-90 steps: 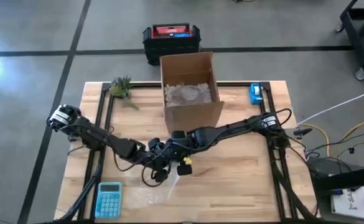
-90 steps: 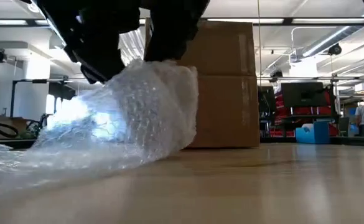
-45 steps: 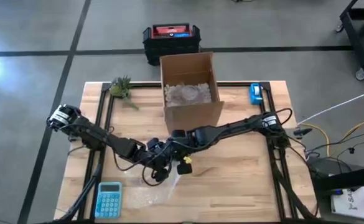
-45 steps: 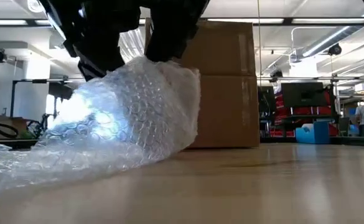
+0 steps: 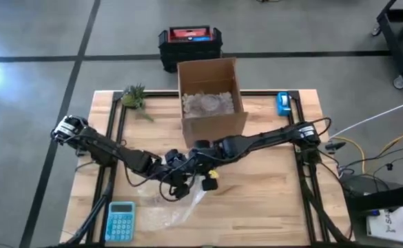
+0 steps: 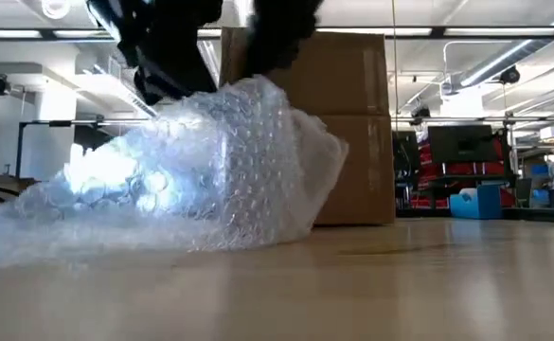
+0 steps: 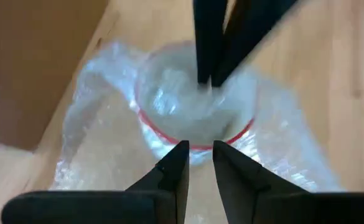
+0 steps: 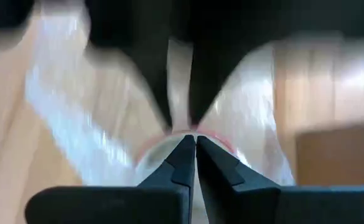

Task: Wrap mug
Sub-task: Wrap the gray mug with the bubble wrap

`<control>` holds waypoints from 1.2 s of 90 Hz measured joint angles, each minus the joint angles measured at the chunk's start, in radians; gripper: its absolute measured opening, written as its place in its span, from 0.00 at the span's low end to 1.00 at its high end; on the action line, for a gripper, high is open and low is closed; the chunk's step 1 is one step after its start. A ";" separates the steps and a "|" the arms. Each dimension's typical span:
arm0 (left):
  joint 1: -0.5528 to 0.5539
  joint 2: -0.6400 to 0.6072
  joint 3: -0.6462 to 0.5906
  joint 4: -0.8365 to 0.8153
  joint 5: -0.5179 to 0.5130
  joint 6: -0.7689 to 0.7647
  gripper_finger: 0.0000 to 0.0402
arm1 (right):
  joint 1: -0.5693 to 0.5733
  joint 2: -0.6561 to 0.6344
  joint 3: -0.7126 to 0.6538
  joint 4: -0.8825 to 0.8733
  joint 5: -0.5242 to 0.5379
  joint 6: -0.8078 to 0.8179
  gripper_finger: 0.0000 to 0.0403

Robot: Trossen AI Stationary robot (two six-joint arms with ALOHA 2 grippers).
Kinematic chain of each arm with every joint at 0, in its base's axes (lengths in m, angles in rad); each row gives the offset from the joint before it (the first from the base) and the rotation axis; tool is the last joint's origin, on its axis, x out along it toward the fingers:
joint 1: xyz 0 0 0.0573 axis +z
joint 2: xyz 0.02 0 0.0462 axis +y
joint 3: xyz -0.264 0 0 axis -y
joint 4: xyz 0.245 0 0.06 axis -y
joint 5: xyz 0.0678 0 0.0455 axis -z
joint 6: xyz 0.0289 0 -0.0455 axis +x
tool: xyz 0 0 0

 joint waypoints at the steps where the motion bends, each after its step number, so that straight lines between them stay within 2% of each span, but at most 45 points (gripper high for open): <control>1: 0.000 0.000 0.000 0.001 0.000 0.000 0.15 | 0.000 -0.007 0.001 0.005 0.000 0.000 0.01; 12: 0.001 0.000 -0.003 -0.018 0.003 0.001 0.15 | -0.002 -0.073 0.007 -0.003 0.002 0.000 0.01; 24: 0.002 -0.013 0.001 -0.029 0.010 0.001 0.15 | 0.004 -0.067 0.004 0.005 0.002 0.015 0.01; 53: -0.037 -0.113 0.035 -0.102 0.019 0.000 0.15 | 0.063 0.045 -0.041 0.054 -0.002 0.060 0.01; 74: -0.053 -0.135 0.029 -0.216 0.018 -0.084 0.15 | 0.023 0.171 -0.041 0.061 0.025 0.060 0.01; 108: -0.057 -0.129 0.028 -0.209 0.018 -0.095 0.15 | -0.006 0.245 -0.035 0.049 0.008 0.064 0.00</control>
